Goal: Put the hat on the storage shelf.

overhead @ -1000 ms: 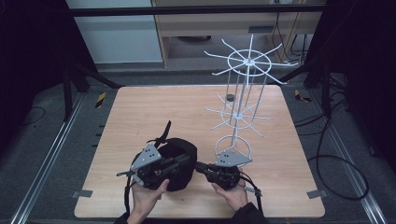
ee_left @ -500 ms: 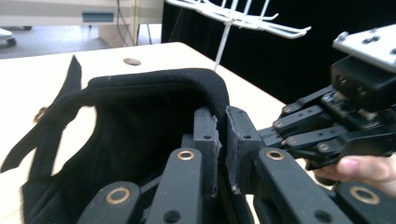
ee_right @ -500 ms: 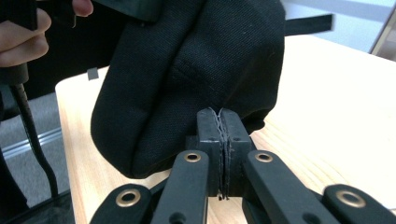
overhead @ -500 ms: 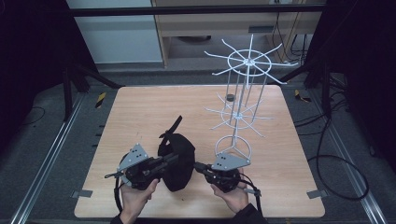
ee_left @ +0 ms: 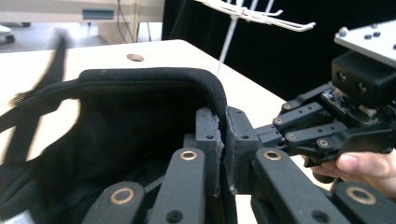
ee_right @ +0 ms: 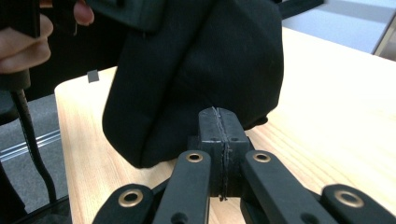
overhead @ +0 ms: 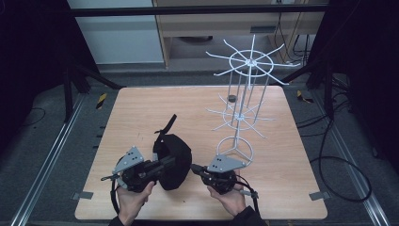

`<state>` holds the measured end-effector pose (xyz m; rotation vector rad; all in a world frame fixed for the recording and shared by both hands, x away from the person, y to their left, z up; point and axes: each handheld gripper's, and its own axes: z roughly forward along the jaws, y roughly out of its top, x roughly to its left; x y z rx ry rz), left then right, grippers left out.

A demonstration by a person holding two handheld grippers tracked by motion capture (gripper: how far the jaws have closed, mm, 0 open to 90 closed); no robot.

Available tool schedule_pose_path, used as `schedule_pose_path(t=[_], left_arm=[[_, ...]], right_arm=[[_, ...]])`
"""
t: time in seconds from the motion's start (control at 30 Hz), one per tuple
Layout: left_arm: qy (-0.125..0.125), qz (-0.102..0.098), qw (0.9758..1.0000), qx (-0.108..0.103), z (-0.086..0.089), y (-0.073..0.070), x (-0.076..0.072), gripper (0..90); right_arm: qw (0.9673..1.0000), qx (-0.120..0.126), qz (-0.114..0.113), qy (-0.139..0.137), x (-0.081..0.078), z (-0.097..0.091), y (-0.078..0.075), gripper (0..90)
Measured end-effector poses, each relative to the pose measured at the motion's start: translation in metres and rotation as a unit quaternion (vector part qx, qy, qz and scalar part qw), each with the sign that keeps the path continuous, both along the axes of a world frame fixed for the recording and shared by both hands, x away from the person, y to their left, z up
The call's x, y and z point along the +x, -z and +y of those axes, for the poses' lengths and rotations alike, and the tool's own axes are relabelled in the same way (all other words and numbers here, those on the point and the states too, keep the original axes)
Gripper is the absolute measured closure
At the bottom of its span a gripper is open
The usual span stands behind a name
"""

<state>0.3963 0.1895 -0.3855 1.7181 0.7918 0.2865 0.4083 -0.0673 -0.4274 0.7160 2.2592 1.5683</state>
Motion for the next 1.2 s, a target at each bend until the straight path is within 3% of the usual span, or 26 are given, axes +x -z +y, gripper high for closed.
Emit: schedule_pose_path(t=[0.13, 0.17, 0.2, 0.3, 0.37, 0.47, 0.57, 0.63, 0.83, 0.9, 1.0, 1.07, 1.13, 1.17, 1.2], left_arm=[[0.006, -0.007, 1.0000, 0.004, -0.009, -0.005, 0.001, 85.0], [0.008, -0.011, 0.9999, 0.002, -0.009, -0.009, 0.001, 85.0], [0.008, -0.011, 0.9999, 0.002, -0.009, -0.009, 0.001, 85.0], [0.014, -0.017, 0.9997, -0.005, -0.008, -0.015, -0.002, 85.0], [0.019, -0.016, 0.9997, -0.003, -0.009, -0.016, -0.003, 85.1], [0.026, -0.015, 0.9995, 0.001, -0.010, -0.015, -0.004, 85.1], [0.031, -0.012, 0.9994, 0.008, -0.013, -0.014, -0.003, 85.1], [0.033, -0.011, 0.9994, 0.008, -0.012, -0.013, -0.002, 85.2], [0.031, -0.020, 0.9993, -0.010, -0.006, -0.017, -0.003, 85.0], [0.022, -0.027, 0.9990, -0.027, 0.001, -0.019, -0.004, 84.9], [0.013, -0.029, 0.9990, -0.030, 0.007, -0.017, -0.005, 84.5], [-0.004, -0.020, 0.9994, -0.026, 0.020, -0.009, -0.006, 84.2], [-0.011, -0.016, 0.9995, -0.024, 0.026, -0.005, -0.006, 84.0], [-0.025, -0.009, 0.9995, -0.019, 0.037, 0.002, -0.006, 83.9], [-0.025, -0.009, 0.9995, -0.019, 0.037, 0.002, -0.006, 83.8]], right_arm=[[0.9999, 0.008, -0.012, 0.009, -0.002, -0.005, -0.003, 86.5], [0.9998, 0.011, -0.008, 0.017, -0.001, -0.008, -0.002, 77.4], [0.9998, 0.011, -0.008, 0.017, -0.001, -0.008, -0.002, 77.4], [0.9995, 0.018, 0.010, 0.023, 0.002, -0.013, 0.002, 60.3], [0.9992, 0.028, 0.019, 0.022, 0.006, -0.014, 0.002, 55.8], [0.9988, 0.039, 0.026, 0.012, 0.008, -0.013, 0.003, 55.8], [0.9985, 0.043, 0.033, -0.009, 0.013, -0.010, 0.006, 78.7], [0.9987, 0.040, 0.030, -0.010, 0.013, -0.007, 0.007, 87.0], [0.9997, 0.022, 0.007, -0.004, 0.007, -0.005, -0.002, 89.1], [0.9998, 0.017, -0.013, 0.006, 0.003, -0.008, -0.016, 89.1], [0.9997, 0.007, -0.021, 0.007, 0.000, -0.006, -0.024, 89.1], [0.9993, -0.023, -0.028, 0.005, -0.002, 0.005, -0.028, 89.1], [0.9991, -0.032, -0.027, 0.002, -0.002, 0.010, -0.027, 89.1], [0.9984, -0.052, -0.023, -0.004, -0.001, 0.023, -0.024, 89.1], [0.9984, -0.052, -0.023, -0.004, -0.001, 0.023, -0.024, 89.1]])
